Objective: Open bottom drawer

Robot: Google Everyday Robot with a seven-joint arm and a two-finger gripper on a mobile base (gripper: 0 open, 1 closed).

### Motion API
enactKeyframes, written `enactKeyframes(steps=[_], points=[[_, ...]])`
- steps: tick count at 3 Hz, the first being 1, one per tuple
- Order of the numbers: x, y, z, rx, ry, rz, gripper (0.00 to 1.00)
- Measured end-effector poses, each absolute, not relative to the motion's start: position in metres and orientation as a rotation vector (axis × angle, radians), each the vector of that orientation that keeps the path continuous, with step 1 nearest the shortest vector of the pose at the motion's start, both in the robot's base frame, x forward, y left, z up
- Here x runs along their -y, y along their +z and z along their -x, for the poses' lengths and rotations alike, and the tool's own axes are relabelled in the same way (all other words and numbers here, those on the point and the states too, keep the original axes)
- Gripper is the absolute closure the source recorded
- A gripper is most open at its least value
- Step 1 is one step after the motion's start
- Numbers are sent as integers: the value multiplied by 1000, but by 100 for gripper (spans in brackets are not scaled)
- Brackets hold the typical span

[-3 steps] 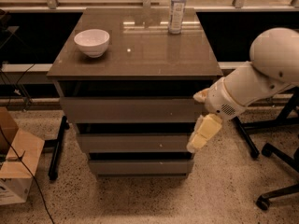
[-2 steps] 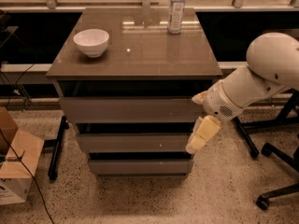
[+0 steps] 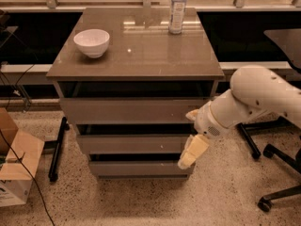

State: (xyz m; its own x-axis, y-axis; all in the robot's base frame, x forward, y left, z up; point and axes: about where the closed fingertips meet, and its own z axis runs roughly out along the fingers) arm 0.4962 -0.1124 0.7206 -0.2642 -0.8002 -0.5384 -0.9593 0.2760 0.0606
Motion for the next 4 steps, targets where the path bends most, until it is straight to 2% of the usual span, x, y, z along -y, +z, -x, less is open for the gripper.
enactKeyframes(steps=[1,2,4], points=[[112,666,-492,-2163,531,1573,0],[114,611,-499,-2167,604,1529,0],[112,592,-496,-2181,649,1525,0]])
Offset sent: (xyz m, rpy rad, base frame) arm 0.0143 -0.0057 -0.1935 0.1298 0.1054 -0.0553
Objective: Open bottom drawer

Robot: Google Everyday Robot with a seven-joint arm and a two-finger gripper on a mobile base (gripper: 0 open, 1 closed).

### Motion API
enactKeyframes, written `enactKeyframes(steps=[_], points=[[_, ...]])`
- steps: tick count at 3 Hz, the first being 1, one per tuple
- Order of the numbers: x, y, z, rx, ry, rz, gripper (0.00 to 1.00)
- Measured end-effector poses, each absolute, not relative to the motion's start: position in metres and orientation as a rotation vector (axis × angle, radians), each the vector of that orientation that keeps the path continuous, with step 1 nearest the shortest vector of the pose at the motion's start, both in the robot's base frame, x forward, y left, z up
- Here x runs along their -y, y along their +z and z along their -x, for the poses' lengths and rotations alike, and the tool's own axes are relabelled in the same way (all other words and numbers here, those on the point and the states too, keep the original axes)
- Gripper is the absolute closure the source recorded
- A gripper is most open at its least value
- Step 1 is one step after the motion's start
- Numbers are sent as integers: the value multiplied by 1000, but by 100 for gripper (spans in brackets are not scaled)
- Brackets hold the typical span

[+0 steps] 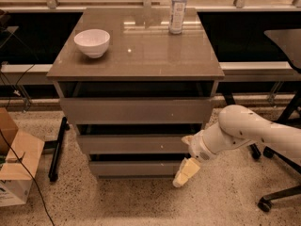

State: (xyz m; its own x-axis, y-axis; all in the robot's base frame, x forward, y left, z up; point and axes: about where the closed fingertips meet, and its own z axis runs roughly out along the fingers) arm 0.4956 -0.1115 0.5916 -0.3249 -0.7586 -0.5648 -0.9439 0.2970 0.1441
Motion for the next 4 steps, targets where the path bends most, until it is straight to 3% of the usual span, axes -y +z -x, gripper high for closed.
enactKeyframes(steps=[4], points=[[89,418,-546,-2221,682,1352,0]])
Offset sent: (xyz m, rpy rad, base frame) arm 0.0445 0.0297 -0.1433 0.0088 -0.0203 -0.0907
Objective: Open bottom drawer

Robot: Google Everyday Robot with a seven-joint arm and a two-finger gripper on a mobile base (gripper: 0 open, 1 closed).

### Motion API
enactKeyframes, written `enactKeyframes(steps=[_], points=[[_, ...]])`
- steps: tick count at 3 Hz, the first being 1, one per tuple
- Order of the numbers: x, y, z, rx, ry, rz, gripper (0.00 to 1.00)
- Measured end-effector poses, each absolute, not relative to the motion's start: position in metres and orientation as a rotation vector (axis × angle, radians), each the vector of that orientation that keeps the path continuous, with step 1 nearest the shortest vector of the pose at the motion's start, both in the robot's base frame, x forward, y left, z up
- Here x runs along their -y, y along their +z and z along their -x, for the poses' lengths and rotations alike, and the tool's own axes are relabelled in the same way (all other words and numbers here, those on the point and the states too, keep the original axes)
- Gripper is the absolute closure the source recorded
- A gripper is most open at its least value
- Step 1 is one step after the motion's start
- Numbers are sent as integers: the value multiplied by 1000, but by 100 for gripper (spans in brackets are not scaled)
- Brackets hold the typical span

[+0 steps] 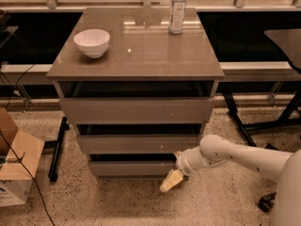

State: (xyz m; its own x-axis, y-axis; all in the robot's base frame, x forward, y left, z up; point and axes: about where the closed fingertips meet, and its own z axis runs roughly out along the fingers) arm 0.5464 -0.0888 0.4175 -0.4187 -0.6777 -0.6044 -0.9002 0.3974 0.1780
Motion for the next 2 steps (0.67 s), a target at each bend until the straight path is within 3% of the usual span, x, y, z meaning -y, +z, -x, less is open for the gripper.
enactKeyframes(steps=[2], points=[[83,381,-555,-2304,641,1316,0]])
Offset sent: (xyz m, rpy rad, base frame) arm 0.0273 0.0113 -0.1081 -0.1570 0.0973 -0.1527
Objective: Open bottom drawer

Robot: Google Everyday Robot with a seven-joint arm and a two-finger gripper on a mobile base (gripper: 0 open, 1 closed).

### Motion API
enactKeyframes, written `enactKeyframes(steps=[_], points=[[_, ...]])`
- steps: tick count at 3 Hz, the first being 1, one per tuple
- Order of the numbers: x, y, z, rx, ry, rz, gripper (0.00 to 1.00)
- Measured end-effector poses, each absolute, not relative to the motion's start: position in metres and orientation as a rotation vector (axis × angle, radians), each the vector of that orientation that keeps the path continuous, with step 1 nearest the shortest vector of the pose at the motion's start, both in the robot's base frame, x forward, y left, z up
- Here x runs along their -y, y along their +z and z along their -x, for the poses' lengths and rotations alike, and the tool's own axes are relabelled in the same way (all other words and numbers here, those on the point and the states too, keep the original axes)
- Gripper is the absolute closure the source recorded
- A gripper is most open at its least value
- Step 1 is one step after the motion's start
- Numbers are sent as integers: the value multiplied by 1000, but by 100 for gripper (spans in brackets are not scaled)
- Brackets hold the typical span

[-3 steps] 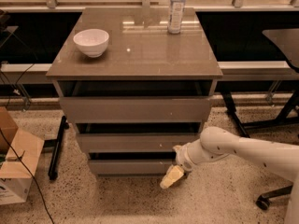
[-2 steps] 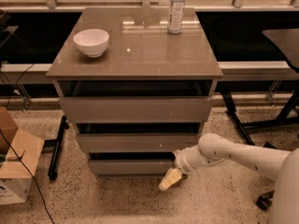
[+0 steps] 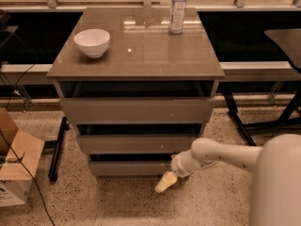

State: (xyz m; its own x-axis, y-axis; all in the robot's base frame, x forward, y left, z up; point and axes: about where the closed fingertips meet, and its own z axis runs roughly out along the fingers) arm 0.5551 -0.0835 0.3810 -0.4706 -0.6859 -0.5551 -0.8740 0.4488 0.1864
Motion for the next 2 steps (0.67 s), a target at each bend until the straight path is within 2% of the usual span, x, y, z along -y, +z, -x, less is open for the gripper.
enactKeyframes(steps=[2], points=[[87,305,-575,-2424,596,1229,0]])
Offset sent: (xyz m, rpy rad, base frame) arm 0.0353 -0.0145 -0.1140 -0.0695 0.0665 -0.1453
